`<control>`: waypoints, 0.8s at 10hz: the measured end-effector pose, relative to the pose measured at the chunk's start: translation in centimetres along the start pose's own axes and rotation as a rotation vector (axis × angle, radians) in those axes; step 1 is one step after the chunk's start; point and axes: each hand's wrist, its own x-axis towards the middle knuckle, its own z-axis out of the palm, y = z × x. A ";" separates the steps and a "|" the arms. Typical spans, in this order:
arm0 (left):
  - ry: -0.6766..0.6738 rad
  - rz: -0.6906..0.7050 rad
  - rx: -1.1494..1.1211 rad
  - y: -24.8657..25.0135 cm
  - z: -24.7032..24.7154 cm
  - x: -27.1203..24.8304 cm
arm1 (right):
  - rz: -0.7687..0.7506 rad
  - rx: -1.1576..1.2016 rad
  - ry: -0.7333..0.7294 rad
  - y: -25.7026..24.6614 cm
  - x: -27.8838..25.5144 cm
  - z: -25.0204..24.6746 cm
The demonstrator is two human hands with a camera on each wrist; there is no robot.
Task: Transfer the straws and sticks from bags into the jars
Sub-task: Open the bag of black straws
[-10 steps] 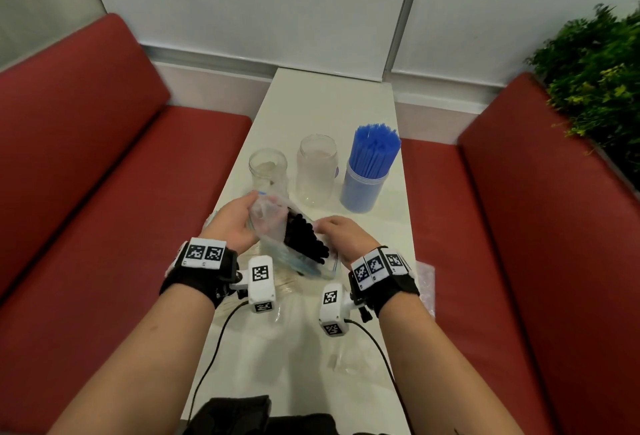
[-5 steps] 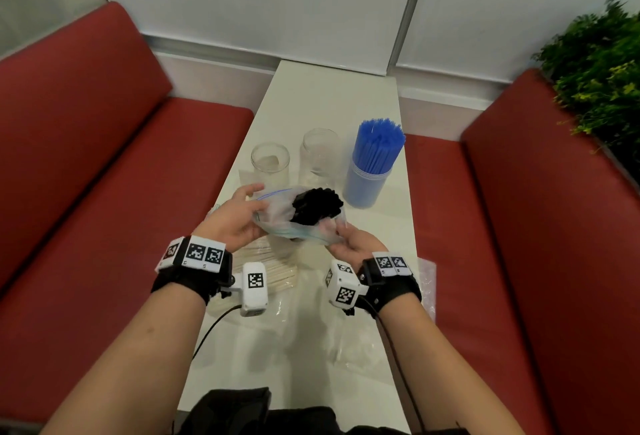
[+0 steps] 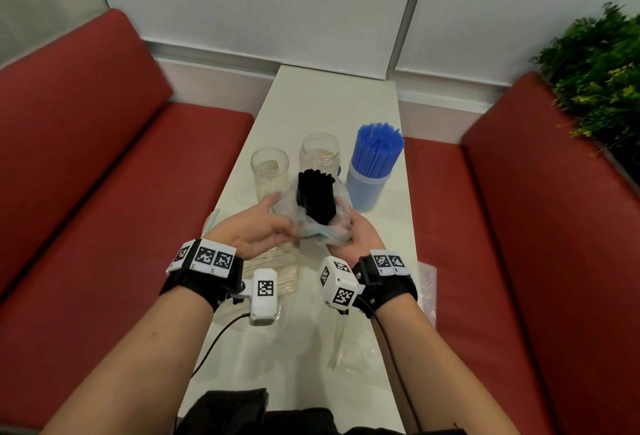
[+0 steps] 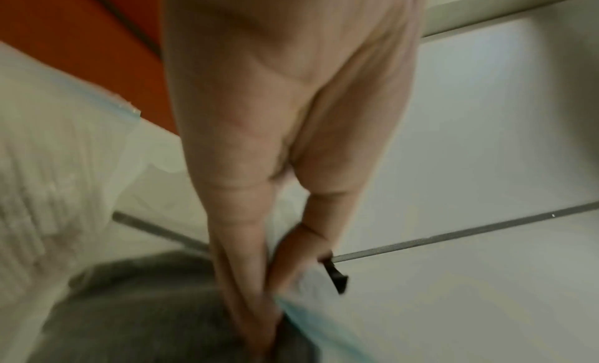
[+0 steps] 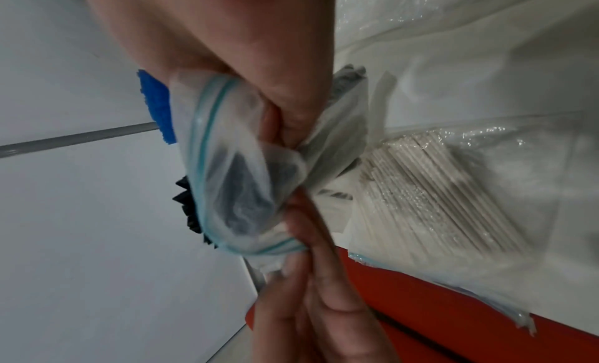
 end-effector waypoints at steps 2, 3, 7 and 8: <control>0.181 -0.008 -0.394 -1.0 1.1 1.5 | -0.007 0.041 0.022 0.1 0.4 -0.7; 0.181 -0.052 -0.625 -1.4 0.7 1.7 | -0.053 0.191 0.142 -0.3 0.5 -0.9; -0.108 -0.116 -0.210 -2.2 1.8 0.7 | -0.060 -0.032 0.283 0.4 1.4 -2.2; 0.048 -0.041 -0.109 -2.1 2.4 1.2 | -0.042 -0.027 0.217 0.4 1.0 -2.7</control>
